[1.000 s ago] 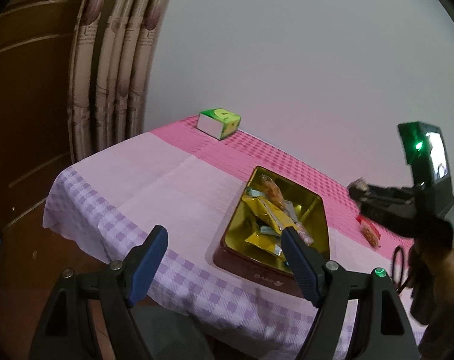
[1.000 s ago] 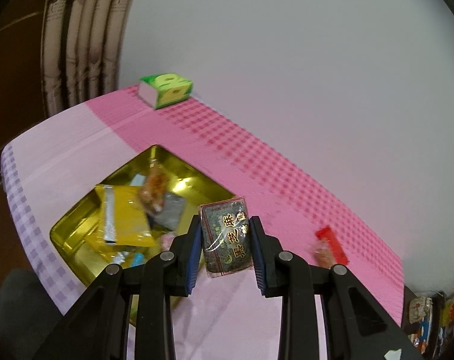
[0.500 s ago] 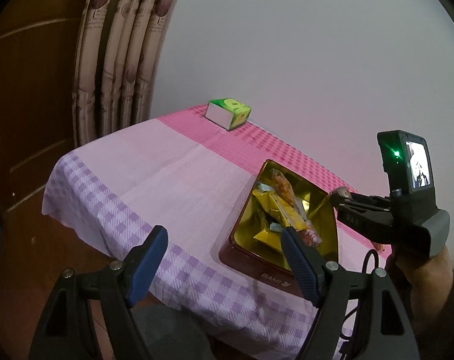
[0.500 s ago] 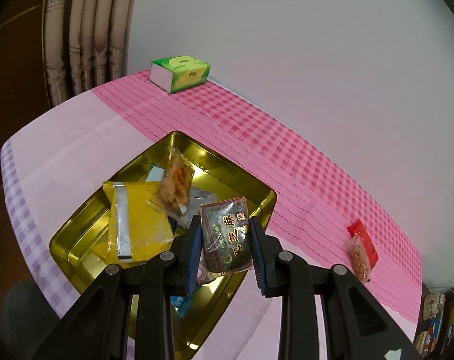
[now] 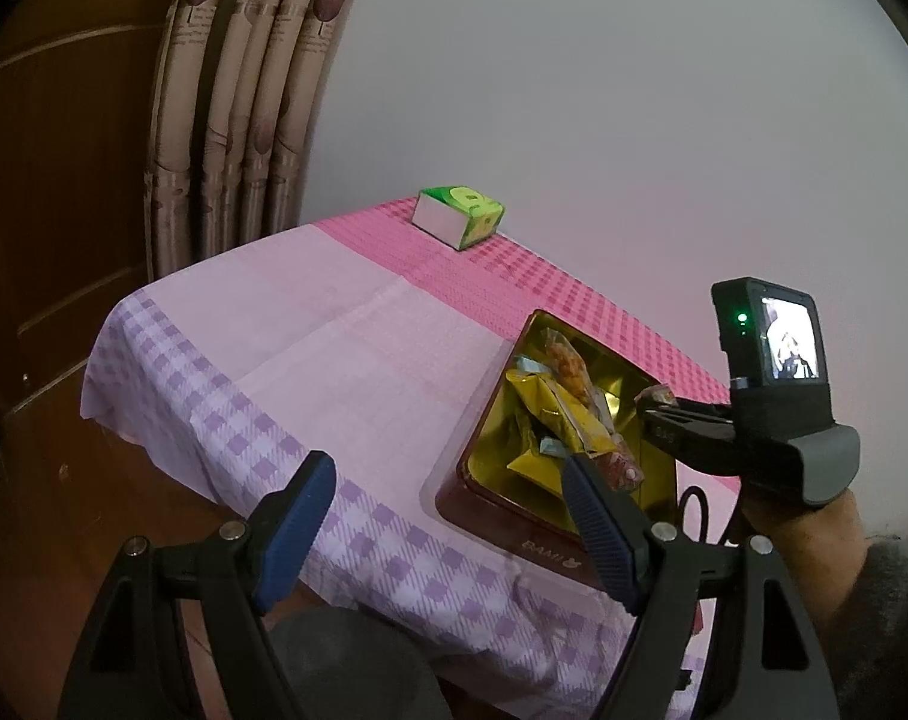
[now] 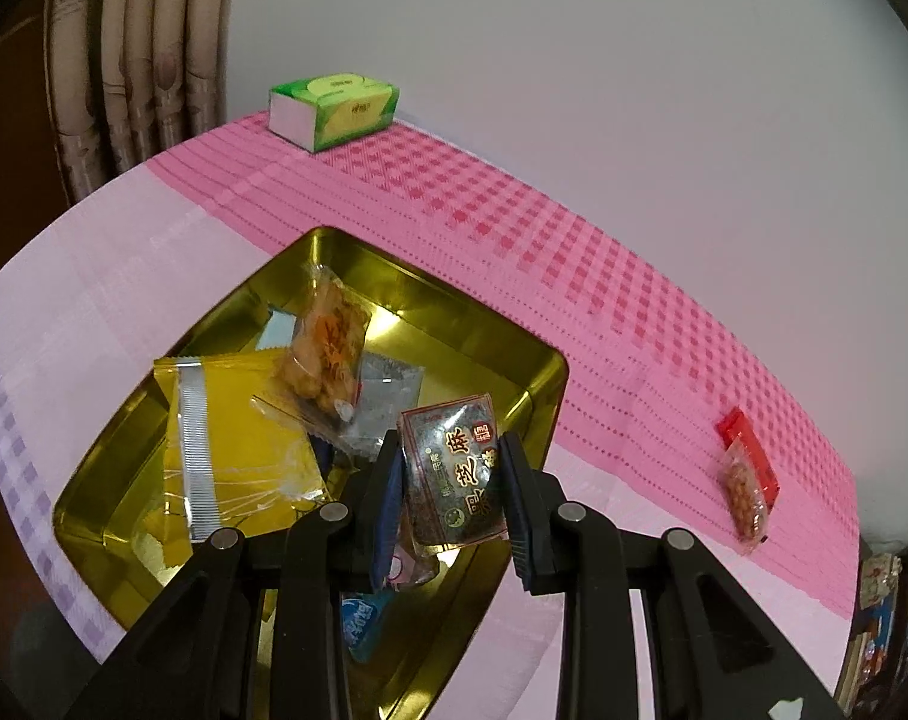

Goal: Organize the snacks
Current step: 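Carry the dark box with the right tool over the tin, then open the right tool to drop the dark box into the tin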

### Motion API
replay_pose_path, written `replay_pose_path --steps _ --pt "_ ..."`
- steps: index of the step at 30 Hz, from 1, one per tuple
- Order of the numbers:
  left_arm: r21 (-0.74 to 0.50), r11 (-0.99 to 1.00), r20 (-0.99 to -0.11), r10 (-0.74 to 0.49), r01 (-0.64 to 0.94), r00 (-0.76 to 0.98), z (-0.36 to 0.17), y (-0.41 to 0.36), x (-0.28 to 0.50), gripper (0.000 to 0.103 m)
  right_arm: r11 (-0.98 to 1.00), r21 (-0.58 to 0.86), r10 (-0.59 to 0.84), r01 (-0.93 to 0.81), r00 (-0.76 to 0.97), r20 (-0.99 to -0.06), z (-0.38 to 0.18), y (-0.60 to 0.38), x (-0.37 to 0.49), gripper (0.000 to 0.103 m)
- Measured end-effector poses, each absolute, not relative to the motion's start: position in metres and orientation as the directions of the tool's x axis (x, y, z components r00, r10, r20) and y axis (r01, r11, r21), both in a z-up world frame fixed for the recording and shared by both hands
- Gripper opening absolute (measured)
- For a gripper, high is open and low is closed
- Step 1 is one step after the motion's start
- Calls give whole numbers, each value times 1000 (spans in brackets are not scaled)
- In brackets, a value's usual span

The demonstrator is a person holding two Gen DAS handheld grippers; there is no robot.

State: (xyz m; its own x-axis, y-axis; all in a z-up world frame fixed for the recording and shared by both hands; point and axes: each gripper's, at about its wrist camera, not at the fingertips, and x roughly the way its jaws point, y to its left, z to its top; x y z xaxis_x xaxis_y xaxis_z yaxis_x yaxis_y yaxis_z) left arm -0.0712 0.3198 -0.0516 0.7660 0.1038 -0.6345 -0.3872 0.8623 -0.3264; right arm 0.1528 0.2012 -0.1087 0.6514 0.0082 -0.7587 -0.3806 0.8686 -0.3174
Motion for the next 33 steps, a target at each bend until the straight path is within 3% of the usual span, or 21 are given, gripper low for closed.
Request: replay_pose_path --steps 25,27,29,31,33 --pt "-325 866 -676 69 -380 734 -65 320 -60 80 888 -260 22 -378 601 -799 -132 199 190 29" --pt "-326 865 -677 69 -383 733 -65 321 -59 80 891 -238 44 -388 594 -804 -133 199 190 33" --pt "-324 865 -676 71 -382 733 -65 320 -57 80 890 -227 66 -397 603 -795 -129 198 186 53" --pt "-318 871 -677 69 -376 732 -65 318 -56 80 887 -200 120 -416 627 -770 -117 192 177 65" --pt "-306 880 -678 66 -362 732 -65 314 -56 80 890 -174 158 -422 643 -749 -106 180 167 67"
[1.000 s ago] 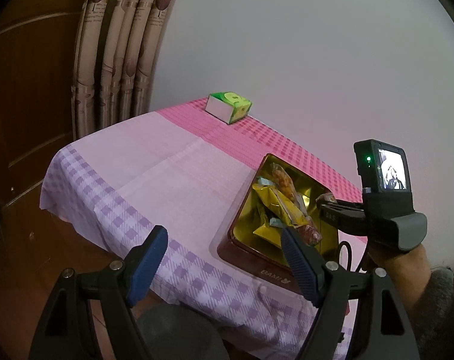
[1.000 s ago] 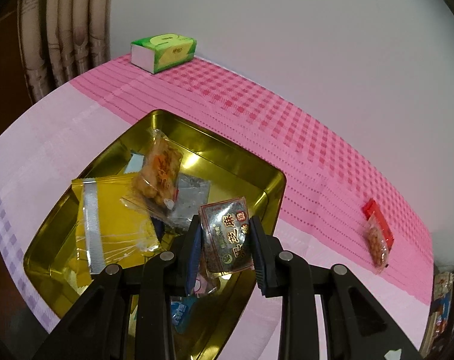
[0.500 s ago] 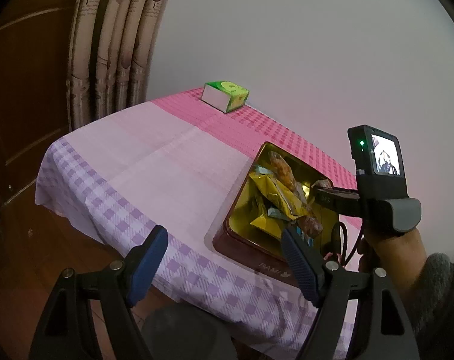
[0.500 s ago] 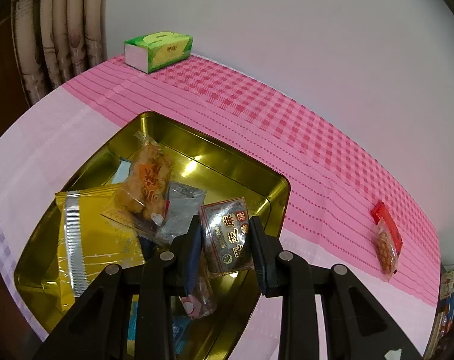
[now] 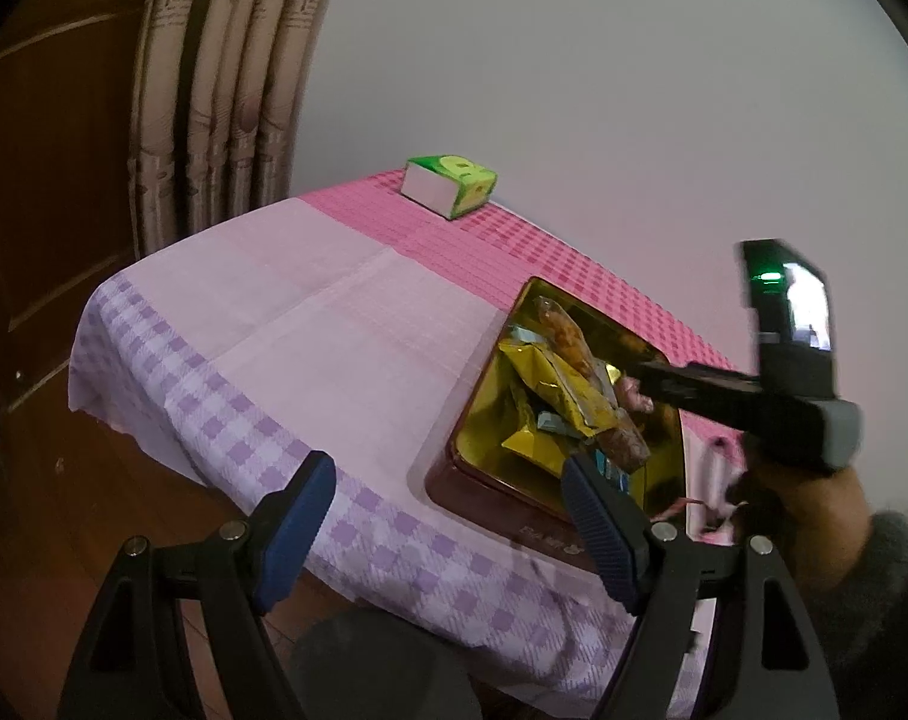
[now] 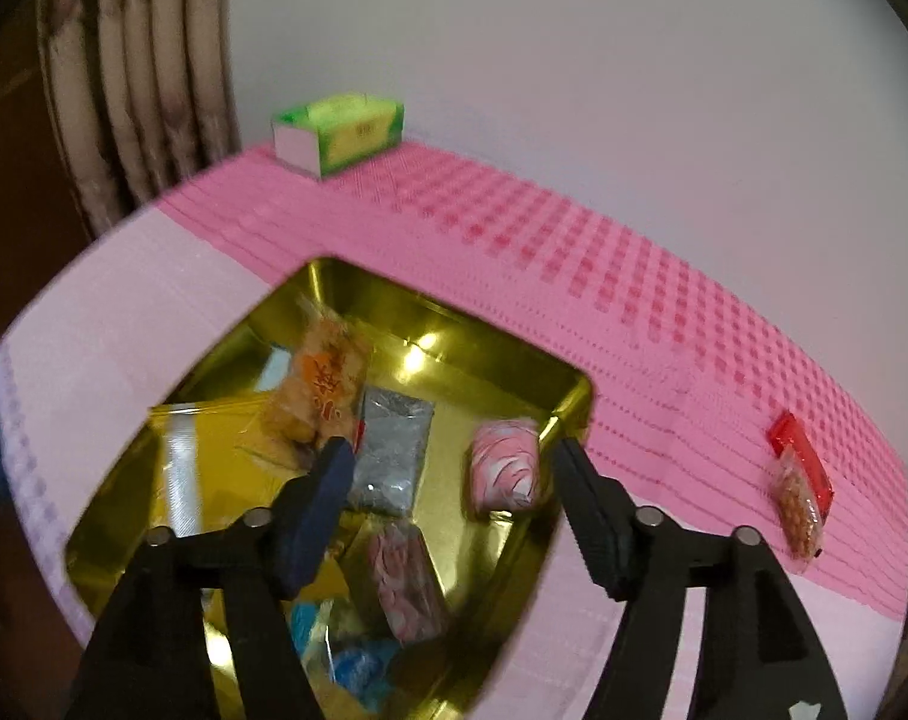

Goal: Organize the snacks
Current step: 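Open the right tool to drop the dark box into the tin, then grasp the second clear dough-twist bag with the left tool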

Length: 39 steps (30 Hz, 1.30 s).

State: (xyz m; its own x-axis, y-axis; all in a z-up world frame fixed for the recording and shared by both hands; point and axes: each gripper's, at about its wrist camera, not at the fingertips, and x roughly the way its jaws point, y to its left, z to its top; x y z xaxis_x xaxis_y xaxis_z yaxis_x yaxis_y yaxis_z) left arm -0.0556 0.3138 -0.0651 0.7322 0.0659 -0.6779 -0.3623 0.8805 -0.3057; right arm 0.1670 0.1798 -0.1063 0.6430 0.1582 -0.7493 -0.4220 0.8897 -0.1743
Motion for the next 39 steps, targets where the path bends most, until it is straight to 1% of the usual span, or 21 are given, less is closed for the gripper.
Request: replay_pose_path --steps 1,3,5,8,10,12,15,17,18,20,21,25,28,30,33,34,36,39 --pt "-300 886 -677 63 -354 733 -65 311 -55 80 895 -151 177 -419 647 -741 -101 169 161 68" --pt "-293 899 -673 48 -325 738 -64 304 -54 80 915 -61 235 -399 650 -722 -92 132 144 70" --pt "-292 916 -663 15 -277 748 -63 293 -53 80 931 2 259 -364 659 -706 -91 90 126 74" --pt "-269 948 -639 -45 -168 768 -61 264 -50 80 959 9 214 -283 703 -678 -94 18 92 76" --pt "-221 971 -626 -66 -95 777 -63 238 -44 80 984 0 135 -181 734 -666 -103 -41 62 79" --pt "-201 980 -652 -136 4 746 -70 207 -30 80 997 18 63 -70 734 -676 -115 -95 38 80" --pt "-216 969 -671 -234 117 704 -77 151 -3 80 996 51 -12 66 722 -692 -131 -154 13 80" --pt "-212 964 -671 -264 163 693 -78 110 20 80 987 93 -28 130 715 -699 -137 -184 6 80" --pt "-212 961 -674 -275 177 686 -78 91 32 80 979 135 -14 155 707 -707 -137 -197 9 80" --pt "-234 952 -682 -307 199 664 -79 51 64 80 959 226 29 173 731 -681 -127 -215 14 80" --pt "-249 947 -684 -320 203 655 -79 37 78 80 953 246 30 174 757 -653 -117 -222 14 80" --pt "-277 937 -700 -348 212 624 -85 -22 135 80 951 254 14 175 798 -603 -97 -236 12 85" --pt "-313 938 -715 -337 151 613 -100 -50 175 80 930 319 44 183 806 -590 -93 -250 11 85" --pt "-334 940 -741 -305 66 599 -114 -61 201 80 918 354 67 178 812 -580 -92 -257 9 85" --pt "-322 943 -774 -211 -85 597 -135 -67 226 80 910 379 82 169 821 -565 -88 -263 7 86" --pt "-330 938 -778 -207 -105 594 -139 -71 230 80 906 387 85 169 824 -560 -87 -266 3 86" --pt "-293 945 -798 -159 -145 582 -148 -75 239 80 899 406 97 163 830 -549 -85 -271 1 86" --pt "-279 946 -792 -131 -164 596 -152 -77 248 80 894 417 103 163 832 -545 -84 -275 -2 87"
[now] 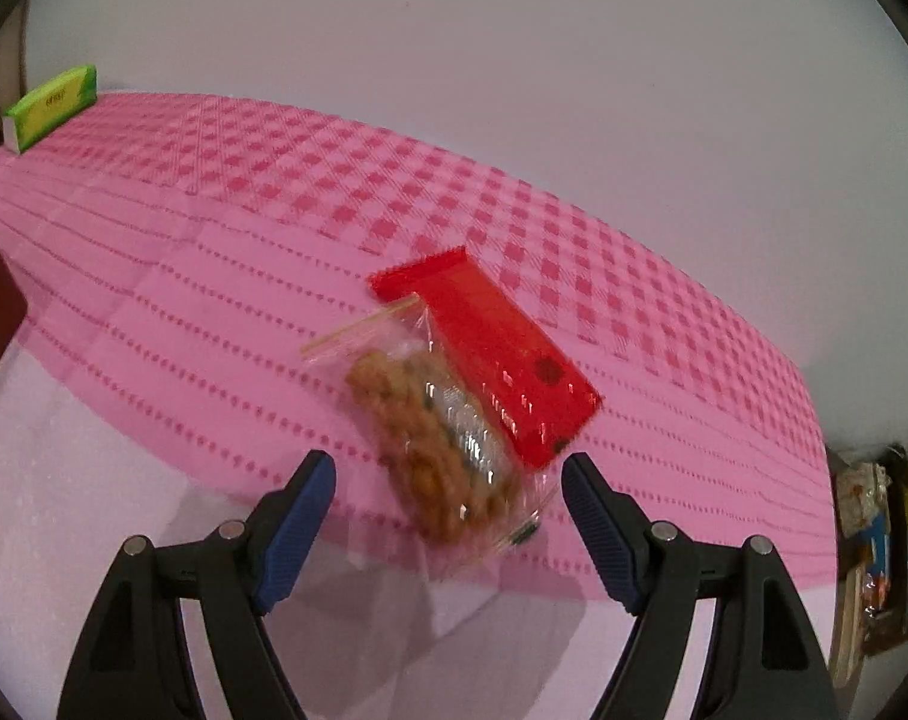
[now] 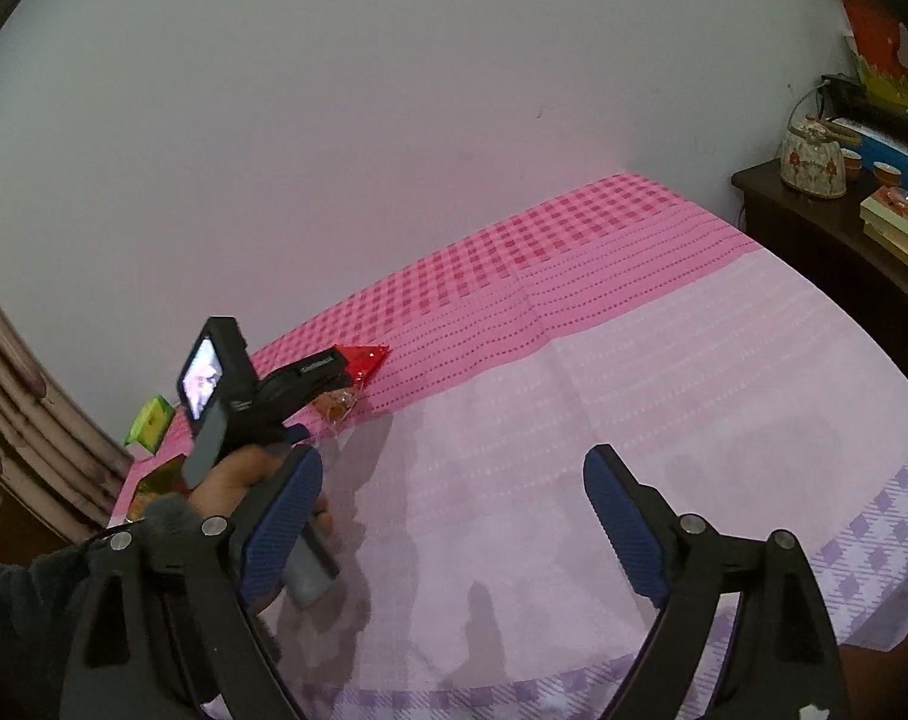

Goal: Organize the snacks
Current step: 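Grasp the second clear dough-twist bag with the left tool, then carry the dough-twist bag with the left tool and lower it into the tin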

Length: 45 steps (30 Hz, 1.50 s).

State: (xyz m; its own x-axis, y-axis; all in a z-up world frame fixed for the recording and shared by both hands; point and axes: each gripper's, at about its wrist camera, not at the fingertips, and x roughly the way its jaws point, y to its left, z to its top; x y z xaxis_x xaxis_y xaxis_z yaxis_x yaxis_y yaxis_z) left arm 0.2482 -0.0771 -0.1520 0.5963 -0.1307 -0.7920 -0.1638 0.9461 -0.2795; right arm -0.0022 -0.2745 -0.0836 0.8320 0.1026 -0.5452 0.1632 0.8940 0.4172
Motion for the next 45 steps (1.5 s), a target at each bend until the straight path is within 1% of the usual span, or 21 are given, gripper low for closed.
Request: replay_pose_path --steps 5,8,9,10,12,13,14,15,20,23,29,33,38,45 --pt "-197 971 -795 -78 -136 601 -155 -90 258 80 885 434 123 169 814 -567 -93 -278 3 88" --pt "-119 991 -797 -58 -62 602 -159 -100 252 79 878 447 130 174 811 -570 -95 -281 5 88" --pt "-102 994 -795 -59 -38 604 -160 -102 249 75 878 446 128 173 813 -568 -95 -280 4 88" --pt "-87 996 -792 -58 -18 607 -160 -103 246 65 879 444 128 172 814 -567 -95 -280 4 88" --pt "-75 997 -793 -71 18 605 -160 -102 243 49 880 444 131 167 814 -566 -95 -278 4 88" --pt "-93 995 -798 -92 30 596 -158 -99 242 42 881 443 132 165 813 -567 -95 -277 3 88" --pt "-126 991 -806 -130 48 577 -157 -95 242 42 882 442 133 163 814 -566 -95 -276 3 88" --pt "-131 990 -812 -142 60 566 -156 -93 241 41 882 442 135 161 814 -566 -94 -275 3 88" --pt "-85 984 -796 -163 159 583 -136 -80 213 41 895 424 134 141 821 -554 -89 -268 1 88" --pt "-69 982 -791 -161 175 590 -123 -64 193 41 901 411 128 138 821 -556 -88 -263 1 88" --pt "27 988 -793 -71 151 605 -107 -29 175 41 915 387 136 116 814 -565 -88 -252 2 89" --pt "85 988 -772 -17 130 636 -91 -7 160 41 929 360 146 91 802 -580 -89 -238 4 89" --pt "127 988 -744 36 88 667 -71 22 147 41 940 335 152 61 805 -573 -85 -227 3 90" --pt "170 985 -705 100 30 703 -42 53 132 41 944 329 179 33 787 -590 -88 -218 3 91"
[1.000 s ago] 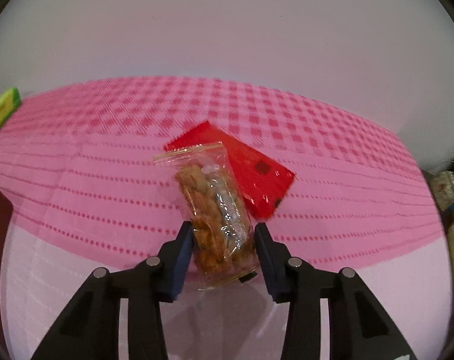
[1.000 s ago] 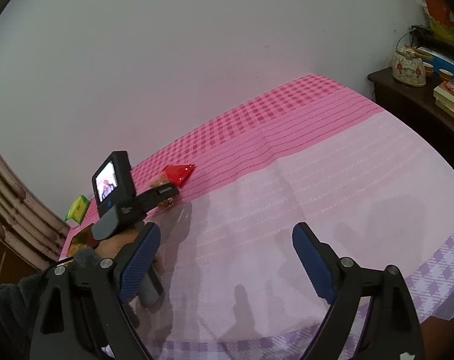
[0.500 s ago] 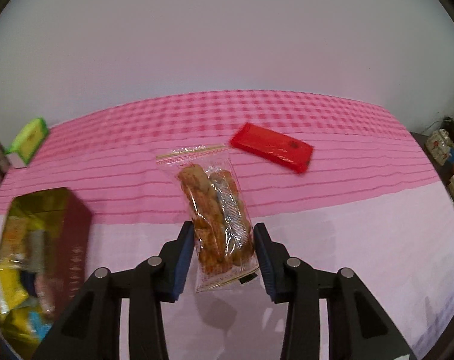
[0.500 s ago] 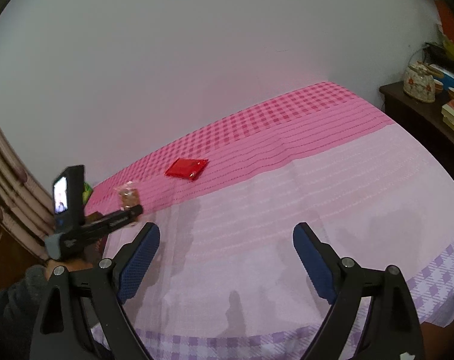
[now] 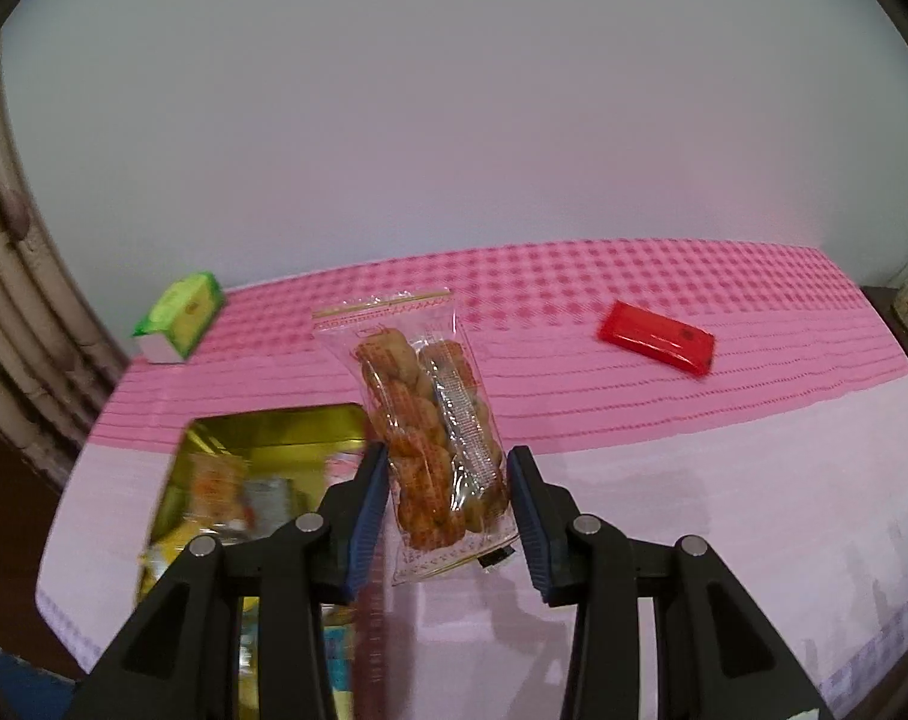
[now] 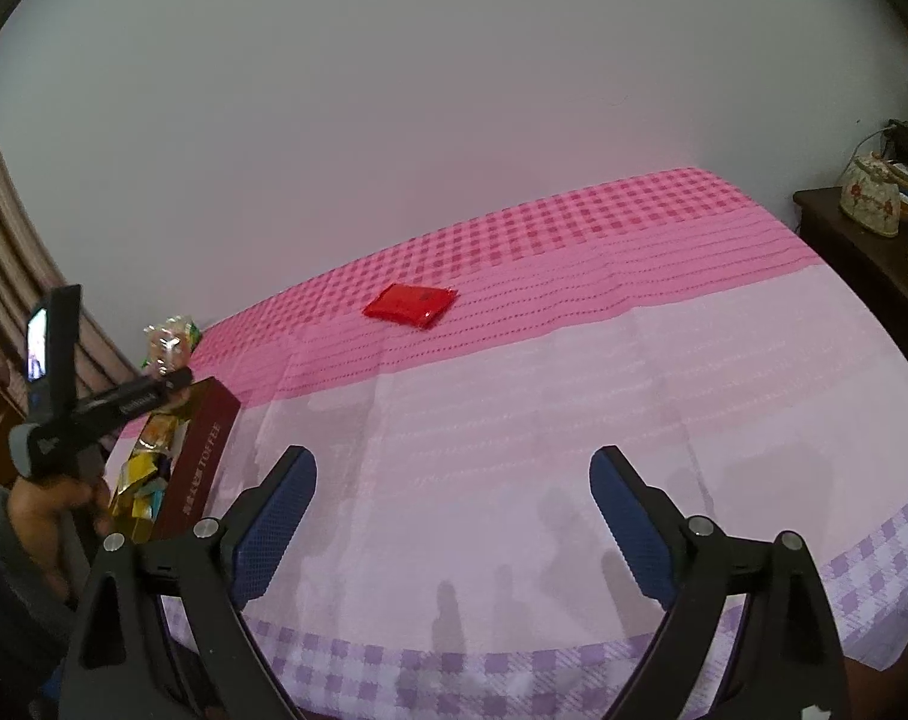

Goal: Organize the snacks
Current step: 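Carry the dough-twist bag with the left tool and lower it into the tin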

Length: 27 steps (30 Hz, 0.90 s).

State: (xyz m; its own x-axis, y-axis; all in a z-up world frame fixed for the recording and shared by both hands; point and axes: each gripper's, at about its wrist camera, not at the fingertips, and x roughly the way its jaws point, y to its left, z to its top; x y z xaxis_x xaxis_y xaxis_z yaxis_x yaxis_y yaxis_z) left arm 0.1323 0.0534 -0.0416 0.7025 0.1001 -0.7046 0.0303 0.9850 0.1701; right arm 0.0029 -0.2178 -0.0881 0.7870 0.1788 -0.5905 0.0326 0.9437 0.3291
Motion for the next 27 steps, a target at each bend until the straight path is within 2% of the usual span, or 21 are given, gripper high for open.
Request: replay_pose_path --steps 12,27 --pt "215 976 -671 179 -42 719 -16 85 117 41 945 327 201 3 783 -589 -84 -211 -3 92" --pt "243 964 -681 251 -110 688 -24 117 113 41 944 331 216 -8 771 -599 -86 -204 -2 92"
